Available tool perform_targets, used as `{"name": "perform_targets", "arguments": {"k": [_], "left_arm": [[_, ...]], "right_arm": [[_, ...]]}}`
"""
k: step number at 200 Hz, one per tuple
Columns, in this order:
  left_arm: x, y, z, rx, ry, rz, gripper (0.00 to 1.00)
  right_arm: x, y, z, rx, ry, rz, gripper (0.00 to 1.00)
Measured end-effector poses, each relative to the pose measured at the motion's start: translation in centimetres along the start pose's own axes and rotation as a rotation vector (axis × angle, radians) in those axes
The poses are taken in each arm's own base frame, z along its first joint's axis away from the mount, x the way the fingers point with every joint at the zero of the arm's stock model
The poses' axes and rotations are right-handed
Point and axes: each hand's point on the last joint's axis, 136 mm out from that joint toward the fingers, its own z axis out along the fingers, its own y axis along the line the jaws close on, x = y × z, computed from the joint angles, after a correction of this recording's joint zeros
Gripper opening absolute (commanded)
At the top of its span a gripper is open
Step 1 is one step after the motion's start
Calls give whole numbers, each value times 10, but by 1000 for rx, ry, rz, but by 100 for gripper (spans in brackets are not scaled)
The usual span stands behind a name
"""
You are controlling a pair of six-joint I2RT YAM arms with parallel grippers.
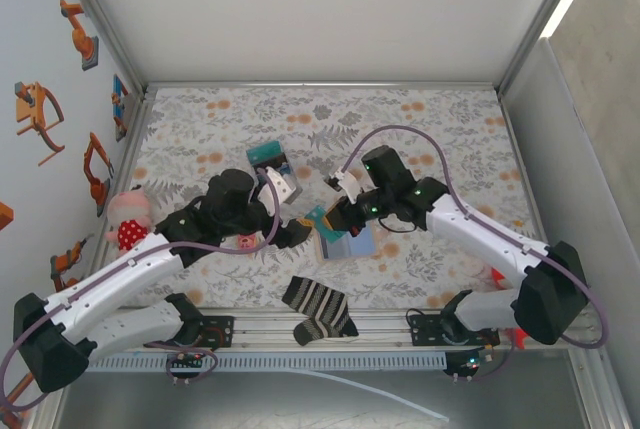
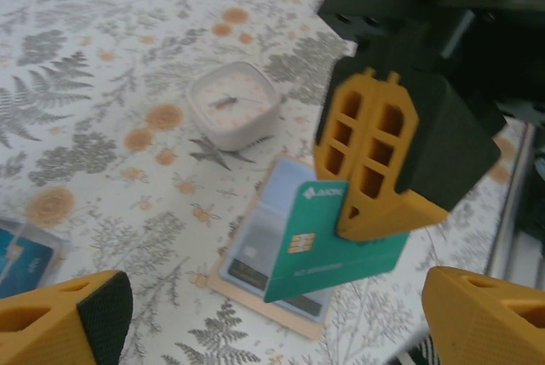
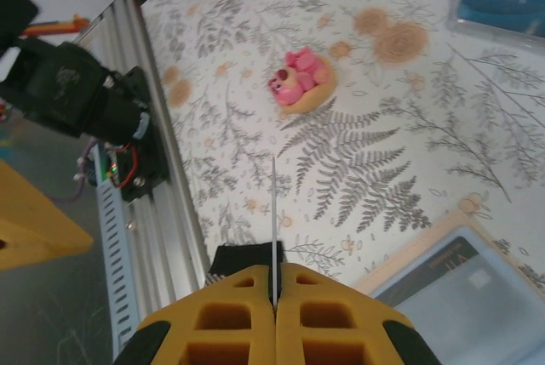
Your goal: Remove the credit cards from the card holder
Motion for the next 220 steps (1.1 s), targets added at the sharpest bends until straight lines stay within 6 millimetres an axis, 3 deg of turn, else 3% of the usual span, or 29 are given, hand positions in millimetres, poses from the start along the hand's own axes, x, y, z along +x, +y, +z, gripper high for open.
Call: {"name": "perform_targets", "arguments": {"k": [37, 60, 76, 97, 110, 121, 145, 159, 169, 220], "left_arm": [[11, -12, 2, 82, 44, 35, 81], [20, -19, 11, 137, 92, 37, 69], [27, -24, 16, 183, 125, 34, 52], [29, -36, 19, 256, 143, 31, 15], [30, -42, 18, 297, 144, 26, 1], [29, -44, 17, 309, 143, 20, 0], [25, -45, 14, 311, 123, 20, 0], [20, -45, 11, 300, 99, 21, 0], [17, -44, 8, 288, 75, 18, 0], [3, -34, -8, 193, -107, -35, 0]], "right_arm": [[-2, 22, -4, -113, 35, -62, 0], [0, 33, -4, -161, 55, -88, 0], [4, 38, -5, -185, 69, -97, 0], [6, 37, -4, -184, 78, -102, 0], [6, 36, -4, -174, 78, -109, 0], [6, 35, -4, -169, 77, -119, 3], [3, 34, -7, -137, 48, -138, 30], [2, 32, -11, -102, 23, -133, 37], [3, 30, -15, -71, 4, -114, 56], [1, 26, -30, 19, -170, -70, 59]]}}
